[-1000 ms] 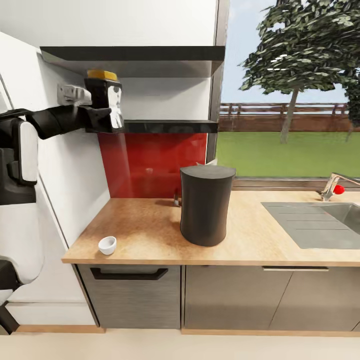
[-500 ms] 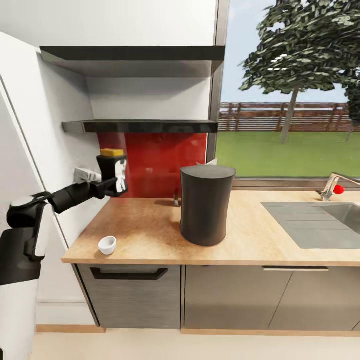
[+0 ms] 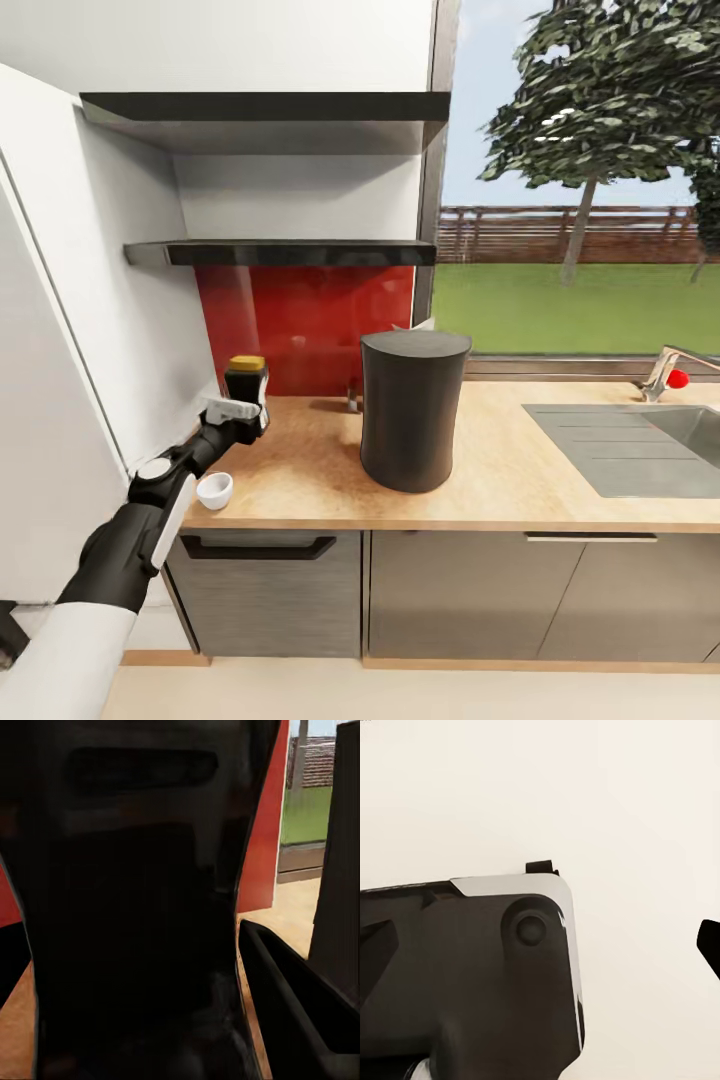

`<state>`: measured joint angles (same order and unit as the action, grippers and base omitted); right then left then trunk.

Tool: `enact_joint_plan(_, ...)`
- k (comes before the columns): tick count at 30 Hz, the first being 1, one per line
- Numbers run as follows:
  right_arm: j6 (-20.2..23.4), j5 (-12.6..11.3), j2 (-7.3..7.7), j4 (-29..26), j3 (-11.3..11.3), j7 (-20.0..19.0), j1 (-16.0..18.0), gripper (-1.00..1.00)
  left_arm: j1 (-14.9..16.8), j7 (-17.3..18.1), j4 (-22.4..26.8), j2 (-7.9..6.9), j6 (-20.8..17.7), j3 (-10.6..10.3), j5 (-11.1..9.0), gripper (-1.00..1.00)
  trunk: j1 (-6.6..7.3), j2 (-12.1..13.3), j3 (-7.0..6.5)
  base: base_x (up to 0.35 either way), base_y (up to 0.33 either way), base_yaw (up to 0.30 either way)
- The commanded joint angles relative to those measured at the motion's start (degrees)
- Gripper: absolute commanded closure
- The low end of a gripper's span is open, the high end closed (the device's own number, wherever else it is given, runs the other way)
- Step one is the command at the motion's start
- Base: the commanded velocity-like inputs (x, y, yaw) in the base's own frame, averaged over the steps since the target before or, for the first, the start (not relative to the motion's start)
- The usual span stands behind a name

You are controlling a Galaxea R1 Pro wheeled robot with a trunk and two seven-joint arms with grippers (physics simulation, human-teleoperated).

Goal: Set up a coffee station on the kitchen countertop: keep the coffee maker on the countertop, move the bottle of coffee from the kitchen shelf to the counter next to the coffee maker, place a paper coffee filter on top of the coffee maker, put the saucer next to the coffee maker with the coffee cup on the saucer, and place the electric kettle next to the coffee maker.

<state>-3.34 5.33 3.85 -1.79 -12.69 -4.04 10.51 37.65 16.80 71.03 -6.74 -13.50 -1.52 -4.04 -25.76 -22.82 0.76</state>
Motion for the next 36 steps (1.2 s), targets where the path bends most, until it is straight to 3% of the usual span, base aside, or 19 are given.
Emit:
enact_joint_plan(1,-0.24,0.56,0.02,0.05,-0.49,-0.18,0.04,-1.00,0.07,-1.59,-0.75,0.88,0.41,-1.08,-0.01,1.00,-0.03,-0.10,0.07,0.000,0.000,0.000)
enact_joint_plan(2,-0.35,0.56,0.02,0.04,-0.49,-0.18,0.04,-1.00,0.15,-3.48,-1.75,1.85,1.89,-2.49,0.89,1.00,-0.03,-0.10,0.07,0.000,0.000,0.000)
enact_joint_plan(6,-0.42,0.54,0.07,0.04,-0.52,-0.18,0.04,-1.00,0.26,-6.24,-2.80,2.98,4.33,-4.70,3.27,1.00,-0.03,-0.10,0.07,0.000,0.000,0.000)
enact_joint_plan(11,-0.43,0.52,0.14,0.10,-0.53,-0.15,0.04,-1.00,-0.24,-6.68,-3.51,2.80,9.13,-5.16,3.80,1.00,-0.03,-0.10,0.07,0.000,0.000,-0.095)
enact_joint_plan(14,-0.43,0.52,0.18,0.12,-0.57,-0.12,0.04,-1.00,-1.38,-6.37,-6.88,2.58,13.80,-5.09,3.84,1.00,-0.03,-0.10,0.07,0.000,0.000,-0.248)
enact_joint_plan(19,-0.43,0.55,0.19,0.12,-0.58,-0.10,0.04,-1.00,-2.41,-6.20,-10.57,2.53,18.33,-5.05,3.63,1.00,-0.03,-0.10,0.07,0.000,0.000,-0.268)
enact_joint_plan(27,-0.43,0.47,0.33,0.04,-0.58,0.14,0.04,-1.00,-2.67,-6.61,-11.61,2.46,19.30,-4.65,3.24,1.00,-0.03,-0.10,0.07,0.188,0.024,-0.139)
enact_joint_plan(36,-0.43,0.47,0.31,0.03,-0.49,0.08,0.04,-1.00,-6.30,-6.34,-11.87,2.83,19.83,-4.93,3.29,1.00,-0.03,-0.10,0.07,0.132,0.092,-0.001)
